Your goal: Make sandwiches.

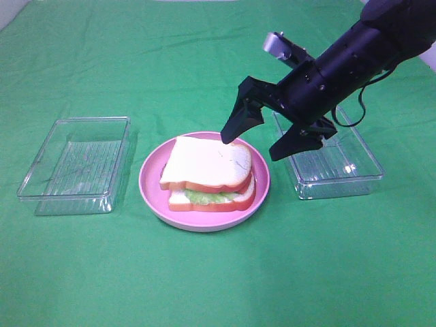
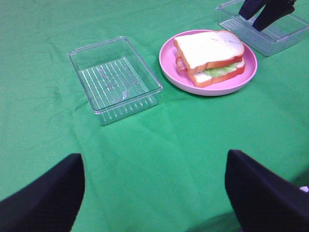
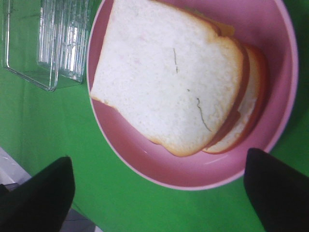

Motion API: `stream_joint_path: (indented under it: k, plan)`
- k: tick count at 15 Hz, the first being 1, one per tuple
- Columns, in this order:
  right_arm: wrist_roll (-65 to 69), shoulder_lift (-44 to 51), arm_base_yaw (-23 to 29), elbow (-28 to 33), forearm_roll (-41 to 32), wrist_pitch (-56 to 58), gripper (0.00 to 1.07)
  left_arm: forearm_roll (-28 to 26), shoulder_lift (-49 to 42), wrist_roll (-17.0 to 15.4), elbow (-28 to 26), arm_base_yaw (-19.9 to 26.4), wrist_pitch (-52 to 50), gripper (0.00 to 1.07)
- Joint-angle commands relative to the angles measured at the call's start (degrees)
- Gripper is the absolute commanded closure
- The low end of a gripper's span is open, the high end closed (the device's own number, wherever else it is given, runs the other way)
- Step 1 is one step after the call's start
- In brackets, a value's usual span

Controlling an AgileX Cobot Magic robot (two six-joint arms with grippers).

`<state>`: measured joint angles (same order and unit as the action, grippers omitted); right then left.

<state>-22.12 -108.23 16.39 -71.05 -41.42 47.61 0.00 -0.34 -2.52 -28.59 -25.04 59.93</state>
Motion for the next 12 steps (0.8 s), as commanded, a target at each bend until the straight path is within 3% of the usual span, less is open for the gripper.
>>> stream_joint_path:
  k: [1, 4, 6, 10, 12]
  plan:
    - [1.95, 4.93, 0.11, 0.11, 6.99, 2.06, 0.2, 0.0, -0.23, -0.06, 0.11, 0.0, -0.8, 0.3]
    - [5.79, 16.16, 0.11, 0.74, 20.23, 11.06, 0.2, 0.0, -0.23, -0.06, 0.11, 0.0, -0.8, 0.3]
    - [7.79, 28.13, 0.11, 6.3, 27.5, 12.55, 0.2, 0.0, -0.23, 0.06, 0.11, 0.0, -0.8, 0.3]
    - [8.19, 47.61, 0.11, 20.91, 29.85, 13.35, 0.21, -2.06, -0.23, 2.52, 0.11, 0.0, -0.8, 0.3]
    - [6.42, 61.65, 0.11, 31.57, 29.85, 13.92, 0.21, -2.06, -0.23, 2.52, 0.11, 0.0, -0.8, 0.3]
